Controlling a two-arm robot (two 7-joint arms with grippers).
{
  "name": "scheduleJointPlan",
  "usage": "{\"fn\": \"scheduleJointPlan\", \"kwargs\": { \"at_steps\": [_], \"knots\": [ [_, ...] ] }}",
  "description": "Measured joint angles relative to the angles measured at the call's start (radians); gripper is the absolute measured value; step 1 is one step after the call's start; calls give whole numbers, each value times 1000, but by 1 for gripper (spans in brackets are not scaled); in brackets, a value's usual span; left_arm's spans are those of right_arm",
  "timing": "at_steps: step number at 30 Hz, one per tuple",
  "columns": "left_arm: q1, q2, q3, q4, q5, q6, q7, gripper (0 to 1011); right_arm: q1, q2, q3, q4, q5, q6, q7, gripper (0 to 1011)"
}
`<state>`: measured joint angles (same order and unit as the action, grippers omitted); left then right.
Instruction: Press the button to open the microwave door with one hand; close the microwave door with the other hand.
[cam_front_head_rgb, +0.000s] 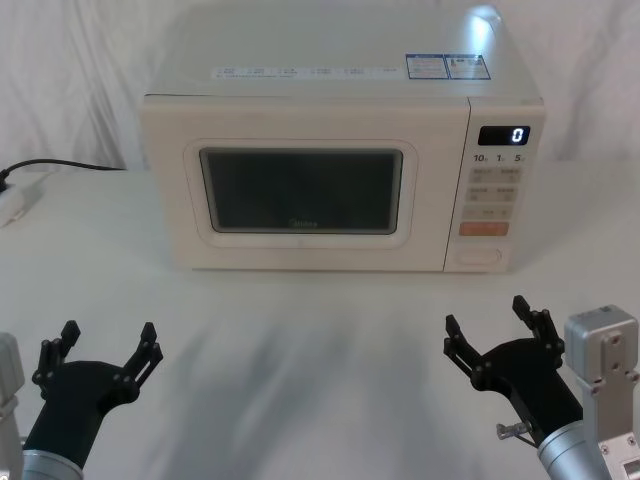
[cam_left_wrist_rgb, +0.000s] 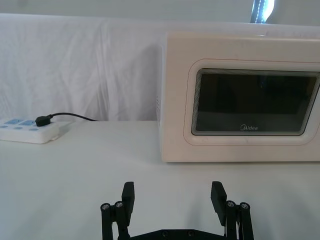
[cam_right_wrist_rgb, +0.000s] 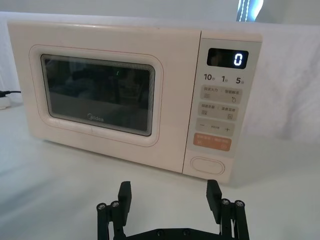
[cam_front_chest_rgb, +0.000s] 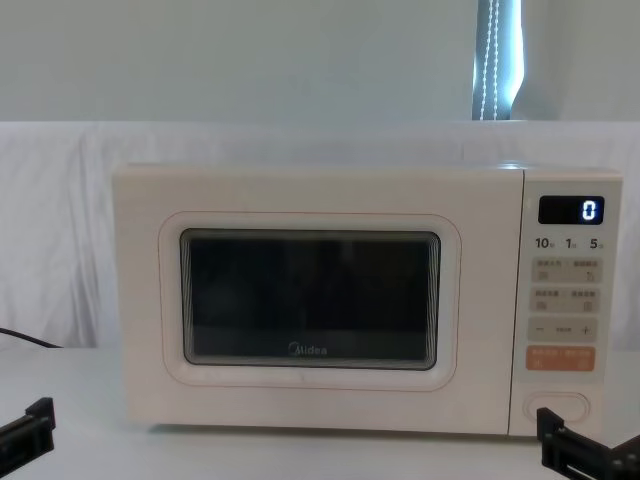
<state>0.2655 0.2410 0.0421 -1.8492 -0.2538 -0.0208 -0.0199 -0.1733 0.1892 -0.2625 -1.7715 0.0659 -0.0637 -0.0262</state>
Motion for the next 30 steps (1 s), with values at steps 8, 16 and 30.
{"fn": "scheduleJointPlan", "kwargs": {
  "at_steps": [8, 16, 30],
  "knots": [
    [0, 0, 0, 0, 0, 0, 0, 1001, 0, 0, 0, 0, 0, 0, 0, 796],
    [0, 0, 0, 0, 0, 0, 0, 1001, 0, 0, 0, 0, 0, 0, 0, 564],
    [0, 0, 0, 0, 0, 0, 0, 1001, 0, -17, 15, 1, -19, 13, -2, 124]
  ]
}}
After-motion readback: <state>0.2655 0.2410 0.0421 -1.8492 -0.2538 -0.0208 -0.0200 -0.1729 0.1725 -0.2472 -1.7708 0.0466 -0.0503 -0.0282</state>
